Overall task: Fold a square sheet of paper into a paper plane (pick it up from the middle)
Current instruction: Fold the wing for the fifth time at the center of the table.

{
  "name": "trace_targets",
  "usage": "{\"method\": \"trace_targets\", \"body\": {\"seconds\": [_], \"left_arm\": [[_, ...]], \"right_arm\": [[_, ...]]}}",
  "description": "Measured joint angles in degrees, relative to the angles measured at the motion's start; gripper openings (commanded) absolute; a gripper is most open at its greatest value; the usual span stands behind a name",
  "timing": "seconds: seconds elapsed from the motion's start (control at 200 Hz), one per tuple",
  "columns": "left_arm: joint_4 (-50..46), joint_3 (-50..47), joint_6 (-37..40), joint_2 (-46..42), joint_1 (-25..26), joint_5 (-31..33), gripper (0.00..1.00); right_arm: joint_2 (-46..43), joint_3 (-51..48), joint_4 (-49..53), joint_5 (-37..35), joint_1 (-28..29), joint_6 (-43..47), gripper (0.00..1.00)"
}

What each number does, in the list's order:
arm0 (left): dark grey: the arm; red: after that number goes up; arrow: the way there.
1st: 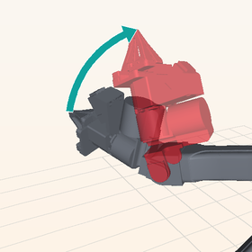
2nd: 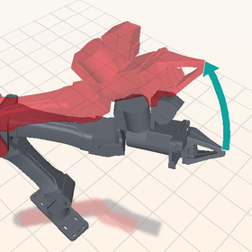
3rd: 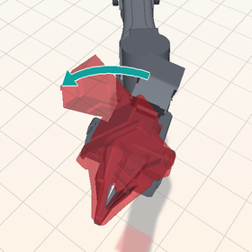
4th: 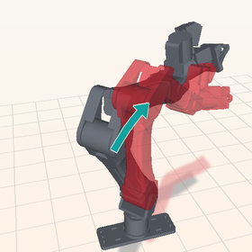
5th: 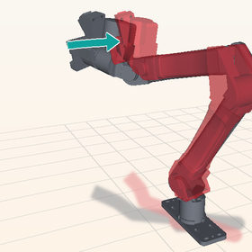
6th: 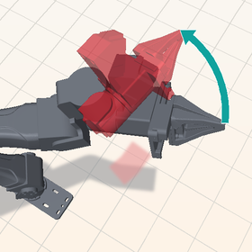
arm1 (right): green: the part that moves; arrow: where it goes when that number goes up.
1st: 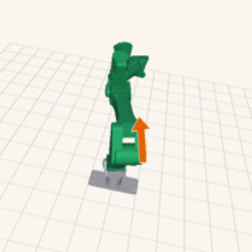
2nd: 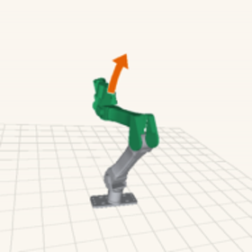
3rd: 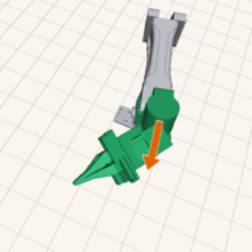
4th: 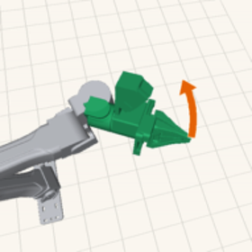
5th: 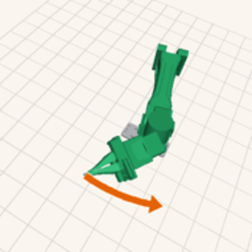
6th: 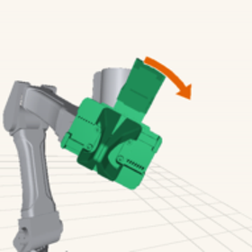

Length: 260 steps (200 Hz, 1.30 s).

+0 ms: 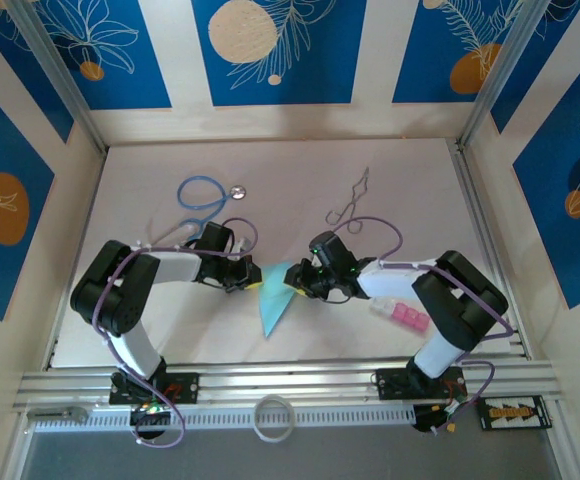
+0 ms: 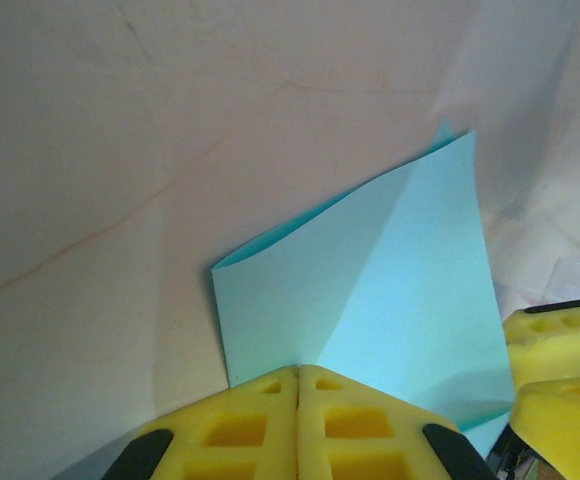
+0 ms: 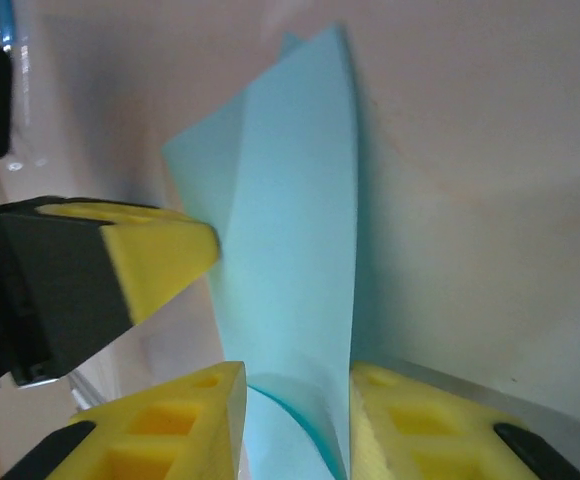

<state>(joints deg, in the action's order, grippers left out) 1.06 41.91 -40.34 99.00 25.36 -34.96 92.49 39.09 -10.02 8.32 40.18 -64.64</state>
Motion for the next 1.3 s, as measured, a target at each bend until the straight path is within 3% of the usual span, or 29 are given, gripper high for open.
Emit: {"method": "trace_targets", "body": {"seconds": [0.655, 0.885, 1.015, 1.075, 1.18, 1.3], "left_arm": [[0.0, 0.15, 0.7, 0.13, 0.0, -0.39, 0.06], [0.0, 0.15, 1.31, 0.13, 0.0, -0.44, 0.07], [0.0, 0.15, 1.31, 0.13, 0.0, -0.46, 0.07], [0.02, 0.15, 1.33, 0.09, 0.0, -0.48, 0.09], [0.11, 0.13, 1.4, -0.63, 0.07, -0.66, 0.23], [-1.01, 0.02, 1.81, -3.8, 0.17, 0.44, 0.28]], "right_arm": [[7.87, 4.81, -0.07, 15.39, -6.23, 11.52, 0.3], [10.4, 6.08, 0.37, 18.36, -6.51, 13.18, 0.22], [10.45, 6.56, 0.55, 18.73, -6.54, 13.66, 0.11], [10.45, 6.58, 0.59, 18.71, -6.58, 13.84, 0.06], [10.36, 6.56, 0.83, 18.03, -6.58, 13.14, 0.02], [8.61, 5.44, 0.74, 15.45, -6.58, 11.54, 0.01]]}}
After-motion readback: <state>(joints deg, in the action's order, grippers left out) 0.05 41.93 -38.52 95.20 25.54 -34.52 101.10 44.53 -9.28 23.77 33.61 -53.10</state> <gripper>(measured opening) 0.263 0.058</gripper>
